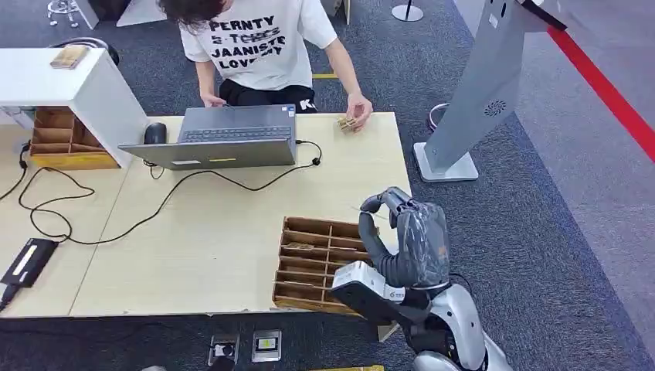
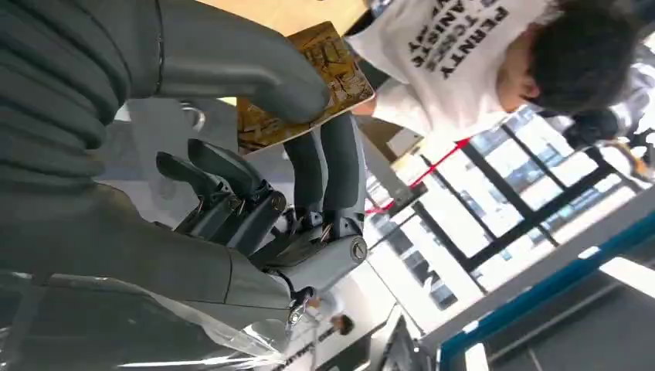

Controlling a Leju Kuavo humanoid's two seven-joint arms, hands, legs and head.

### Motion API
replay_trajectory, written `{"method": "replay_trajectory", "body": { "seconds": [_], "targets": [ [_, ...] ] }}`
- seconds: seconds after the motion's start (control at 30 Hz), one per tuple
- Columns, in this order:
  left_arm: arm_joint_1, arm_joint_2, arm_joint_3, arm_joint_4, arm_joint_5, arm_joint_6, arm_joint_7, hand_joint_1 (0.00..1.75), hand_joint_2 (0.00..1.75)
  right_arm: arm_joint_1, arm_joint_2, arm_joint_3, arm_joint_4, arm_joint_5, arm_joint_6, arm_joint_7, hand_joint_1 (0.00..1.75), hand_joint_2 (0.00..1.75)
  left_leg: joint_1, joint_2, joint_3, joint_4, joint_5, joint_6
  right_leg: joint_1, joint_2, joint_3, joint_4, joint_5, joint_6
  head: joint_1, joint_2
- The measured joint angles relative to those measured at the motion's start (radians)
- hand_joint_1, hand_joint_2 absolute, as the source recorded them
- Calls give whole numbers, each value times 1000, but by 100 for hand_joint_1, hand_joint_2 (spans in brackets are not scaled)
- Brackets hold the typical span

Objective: Pass the card to the sensor for recognition and then transmit it.

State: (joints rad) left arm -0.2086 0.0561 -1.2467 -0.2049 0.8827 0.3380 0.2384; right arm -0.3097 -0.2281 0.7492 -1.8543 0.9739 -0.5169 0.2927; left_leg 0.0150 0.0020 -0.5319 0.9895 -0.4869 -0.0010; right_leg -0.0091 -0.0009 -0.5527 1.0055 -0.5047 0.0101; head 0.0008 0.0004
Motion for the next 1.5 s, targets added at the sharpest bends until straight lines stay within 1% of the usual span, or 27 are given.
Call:
{"method": "replay_trajectory", "body": {
  "seconds": [0.1, 0.27, 0.57, 0.73, 1.07, 1.27, 1.5],
  "targets": [
    [-4, -2, 0, 0, -3, 0, 1, 0, 0, -37, 19, 6, 28, -24, 0, -33, 175, 175, 0, 0, 0, 0, 0, 0, 0, 0, 0, 0, 0, 0, 0, 0],
    [-13, -3, -2, 0, -6, -5, 5, 0, 0, -102, 51, 16, 76, -51, -1, -69, 175, 175, 0, 0, 0, 0, 0, 0, 0, 0, 0, 0, 0, 0, 0, 0],
    [-29, -6, -2, 0, -10, -7, 18, 0, 0, -222, 124, 40, 201, -103, 14, -118, 175, 175, 0, 0, 0, 0, 1, 0, 0, -1, 0, 0, 0, 0, 0, 0],
    [-33, -8, -3, 0, -20, -7, 22, 0, 0, -263, 156, 50, 271, -105, 16, -128, 175, 175, 0, 0, -1, 0, 1, 1, 0, -1, 0, 0, 0, 0, 0, 0],
    [-50, -11, -9, 0, -34, -14, 42, 0, 0, -361, 218, 69, 402, -107, 54, -142, 175, 175, 0, 0, -1, 0, 1, 1, 0, -2, 0, 0, 0, 0, 0, 0],
    [-52, -15, -10, 0, -32, -8, 43, 0, 0, -426, 261, 83, 505, -116, 72, -149, 175, 175, 0, 0, -1, 0, 1, 0, 0, -2, 0, 1, 0, 0, 0, 0],
    [-52, -16, -10, 0, -27, 0, 43, 0, 0, -478, 305, 96, 613, -130, 63, -174, 175, 175, 0, -1, -1, 0, 1, 0, 0, -1, 0, 1, 0, 0, 0, 0]
  ]
}}
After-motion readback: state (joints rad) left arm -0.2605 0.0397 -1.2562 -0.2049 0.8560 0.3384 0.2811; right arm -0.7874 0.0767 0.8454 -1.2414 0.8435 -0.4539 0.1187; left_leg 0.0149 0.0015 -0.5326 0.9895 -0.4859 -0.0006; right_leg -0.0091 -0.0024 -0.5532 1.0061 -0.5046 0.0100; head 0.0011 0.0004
